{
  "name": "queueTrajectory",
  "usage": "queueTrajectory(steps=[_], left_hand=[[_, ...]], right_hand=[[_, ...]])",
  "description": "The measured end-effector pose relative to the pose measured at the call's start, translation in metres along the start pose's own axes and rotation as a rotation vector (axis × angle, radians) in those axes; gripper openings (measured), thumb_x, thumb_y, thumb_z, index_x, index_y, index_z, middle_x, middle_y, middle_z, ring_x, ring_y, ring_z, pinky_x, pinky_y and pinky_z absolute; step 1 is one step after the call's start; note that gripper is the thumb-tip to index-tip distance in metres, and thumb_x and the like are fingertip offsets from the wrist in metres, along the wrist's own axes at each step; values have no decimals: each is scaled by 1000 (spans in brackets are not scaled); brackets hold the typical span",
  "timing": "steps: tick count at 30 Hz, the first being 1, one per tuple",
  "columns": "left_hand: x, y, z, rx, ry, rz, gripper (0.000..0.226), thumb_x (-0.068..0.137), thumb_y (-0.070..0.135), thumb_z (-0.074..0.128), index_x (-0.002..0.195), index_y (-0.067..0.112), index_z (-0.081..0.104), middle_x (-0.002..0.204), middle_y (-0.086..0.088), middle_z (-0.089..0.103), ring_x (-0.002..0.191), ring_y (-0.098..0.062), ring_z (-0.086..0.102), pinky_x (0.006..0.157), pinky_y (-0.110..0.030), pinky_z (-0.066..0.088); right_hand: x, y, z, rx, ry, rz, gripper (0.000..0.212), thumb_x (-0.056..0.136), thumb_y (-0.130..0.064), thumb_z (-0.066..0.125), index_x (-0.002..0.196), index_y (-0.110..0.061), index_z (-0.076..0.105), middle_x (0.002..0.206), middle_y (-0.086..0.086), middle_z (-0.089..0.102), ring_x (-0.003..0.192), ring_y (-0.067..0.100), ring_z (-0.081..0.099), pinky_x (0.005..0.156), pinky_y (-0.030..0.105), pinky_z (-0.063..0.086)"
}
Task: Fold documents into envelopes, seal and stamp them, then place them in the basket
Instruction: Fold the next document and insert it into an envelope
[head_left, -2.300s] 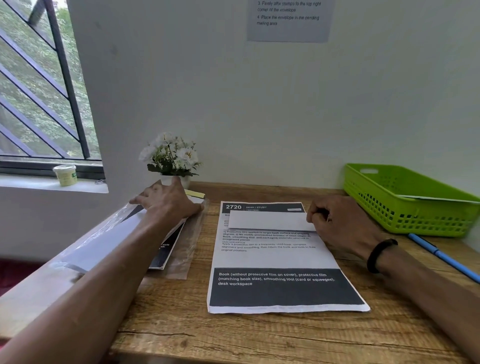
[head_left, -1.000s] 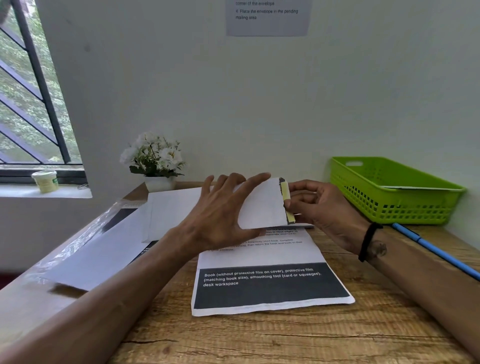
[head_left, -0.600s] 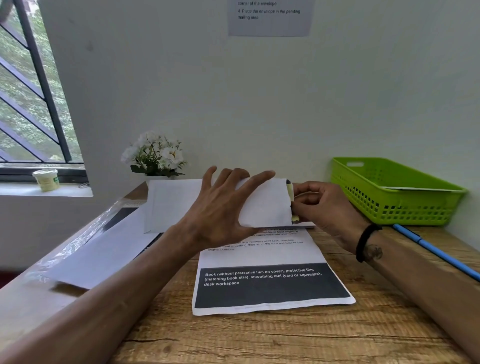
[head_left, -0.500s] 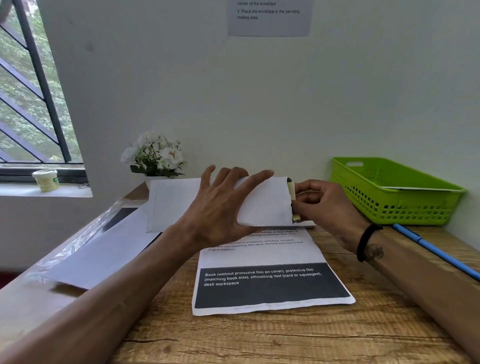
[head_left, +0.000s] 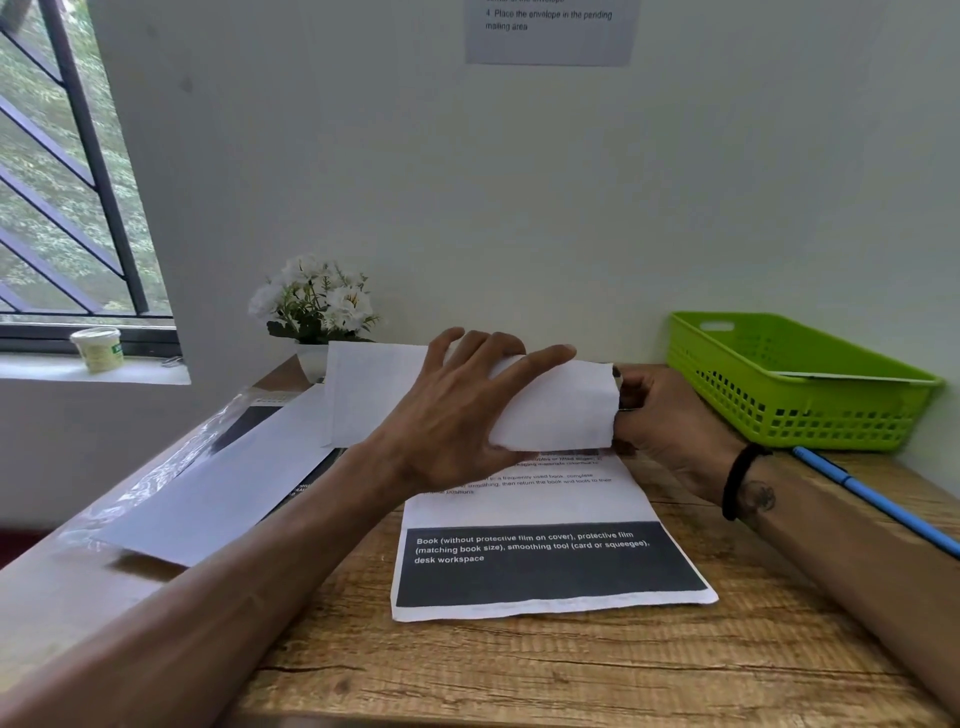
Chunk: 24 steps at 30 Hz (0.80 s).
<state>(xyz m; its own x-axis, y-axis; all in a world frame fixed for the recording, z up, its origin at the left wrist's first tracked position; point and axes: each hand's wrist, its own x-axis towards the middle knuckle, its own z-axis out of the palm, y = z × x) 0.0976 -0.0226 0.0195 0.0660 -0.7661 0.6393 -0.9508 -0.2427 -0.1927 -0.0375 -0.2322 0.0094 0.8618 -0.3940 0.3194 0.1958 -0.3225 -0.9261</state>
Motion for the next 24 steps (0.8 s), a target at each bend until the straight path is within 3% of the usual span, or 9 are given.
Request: queueTrajectory(steps=[3,7,11,14,19,24], left_hand=[[-1,-1,0,9,-20,-10,98,84,70,67,164,36,21,143,-1,44,135,-22,39,121,-56,22],[-2,-13,-2,52,-133,-145,118,75,71,75,164,44,1,149,-3,39,142,-26,31,124,-65,10],[-7,-29,-4,78,-160,-235,122,75,66,80,163,44,-2,147,-6,41,140,-27,33,123,-66,13],[-7,-31,-4,47,-172,-246,126,73,67,81,163,44,-4,156,-6,34,148,-26,23,124,-65,9],[-8,-32,-7,39,-109,-237,121,73,65,81,165,41,6,145,-4,45,142,-25,35,124,-65,11],[-4,-33,-11,88,-37,-205,118,69,64,84,164,40,17,133,-1,52,131,-25,42,122,-64,17]], right_hand=[[-1,-2,-1,29,20,4,35,84,17,71,109,-7,77,99,12,80,85,26,77,61,29,59],[0,-5,-2,88,68,31,25,86,7,75,105,-10,77,95,10,80,77,24,73,64,31,62],[2,-7,-7,188,67,72,17,88,2,73,96,-12,77,84,1,79,68,16,68,58,25,59],[3,-6,-10,248,11,112,13,87,2,71,94,-9,75,82,-1,79,65,12,70,59,25,60],[3,-6,-11,189,-16,97,23,87,11,68,95,-9,76,86,1,79,68,15,72,62,25,61],[3,-3,-10,-25,74,29,43,84,25,52,88,-9,78,81,4,79,73,22,72,60,26,60]])
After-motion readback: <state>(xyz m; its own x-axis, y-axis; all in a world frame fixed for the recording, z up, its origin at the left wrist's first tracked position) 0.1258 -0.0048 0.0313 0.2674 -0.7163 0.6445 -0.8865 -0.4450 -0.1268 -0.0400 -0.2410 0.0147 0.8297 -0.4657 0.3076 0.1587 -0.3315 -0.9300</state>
